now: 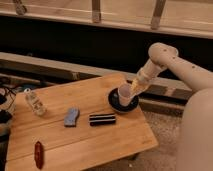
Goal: Place the ceramic cup in the ceramic bowl
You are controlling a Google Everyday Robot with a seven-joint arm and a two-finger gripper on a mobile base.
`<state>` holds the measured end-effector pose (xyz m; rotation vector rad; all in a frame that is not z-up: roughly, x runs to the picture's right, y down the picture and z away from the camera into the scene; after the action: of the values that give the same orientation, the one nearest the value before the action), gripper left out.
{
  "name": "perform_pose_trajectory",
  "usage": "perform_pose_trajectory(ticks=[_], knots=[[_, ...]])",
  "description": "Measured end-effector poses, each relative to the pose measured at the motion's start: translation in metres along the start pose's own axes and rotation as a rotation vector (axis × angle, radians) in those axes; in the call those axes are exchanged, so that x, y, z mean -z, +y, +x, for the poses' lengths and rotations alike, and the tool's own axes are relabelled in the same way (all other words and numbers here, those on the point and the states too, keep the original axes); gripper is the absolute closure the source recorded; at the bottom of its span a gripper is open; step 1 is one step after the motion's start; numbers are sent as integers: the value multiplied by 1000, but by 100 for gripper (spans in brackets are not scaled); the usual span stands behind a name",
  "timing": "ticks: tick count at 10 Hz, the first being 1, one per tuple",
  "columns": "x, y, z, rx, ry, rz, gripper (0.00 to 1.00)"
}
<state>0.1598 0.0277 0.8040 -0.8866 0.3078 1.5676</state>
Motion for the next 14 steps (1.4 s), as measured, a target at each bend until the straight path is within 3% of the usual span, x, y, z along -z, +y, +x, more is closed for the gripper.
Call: perform_pose_trajectory(ticks=[14], knots=[[-14, -9, 2, -1, 17, -5, 96]])
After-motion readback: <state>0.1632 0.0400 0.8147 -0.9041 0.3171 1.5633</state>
